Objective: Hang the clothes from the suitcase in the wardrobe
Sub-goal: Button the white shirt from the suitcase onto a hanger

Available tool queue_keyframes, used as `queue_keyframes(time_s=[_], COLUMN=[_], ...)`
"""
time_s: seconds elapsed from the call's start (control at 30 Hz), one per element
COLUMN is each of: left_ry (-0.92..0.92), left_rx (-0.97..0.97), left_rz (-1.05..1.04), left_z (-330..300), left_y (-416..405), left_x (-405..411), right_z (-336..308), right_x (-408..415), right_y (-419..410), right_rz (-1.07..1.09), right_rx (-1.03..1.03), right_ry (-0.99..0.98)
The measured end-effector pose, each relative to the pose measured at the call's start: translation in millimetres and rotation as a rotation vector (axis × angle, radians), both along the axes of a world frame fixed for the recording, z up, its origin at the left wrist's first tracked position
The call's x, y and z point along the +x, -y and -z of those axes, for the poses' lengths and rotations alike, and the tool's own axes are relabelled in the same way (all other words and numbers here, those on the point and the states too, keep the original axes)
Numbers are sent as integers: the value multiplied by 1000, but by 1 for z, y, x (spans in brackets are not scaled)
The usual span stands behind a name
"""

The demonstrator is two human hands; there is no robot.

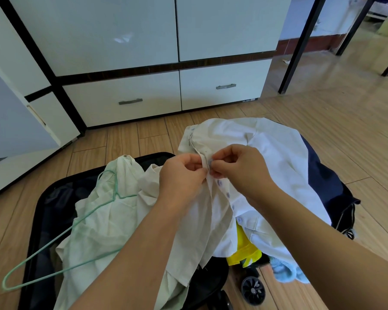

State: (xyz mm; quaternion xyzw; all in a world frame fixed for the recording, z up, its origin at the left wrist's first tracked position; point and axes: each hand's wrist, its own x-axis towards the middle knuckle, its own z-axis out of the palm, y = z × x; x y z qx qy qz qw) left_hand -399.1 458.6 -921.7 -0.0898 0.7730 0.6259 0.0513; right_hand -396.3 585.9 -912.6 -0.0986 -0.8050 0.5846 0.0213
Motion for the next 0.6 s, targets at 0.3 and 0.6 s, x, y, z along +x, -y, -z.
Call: queue_keyframes(time_s=[0.3, 0.6], left_ry=[-46, -104], left_rx=[27, 14], left_rz=[-117, -121], left_z=[-8, -10], left_y=[4, -1], left_x=[-5, -1], right_z=[-3, -5], right_x=[-3, -3], right_y=[6, 9], right_rz=[-55, -81], right_rx=[128, 378], right_ry=[-110, -217])
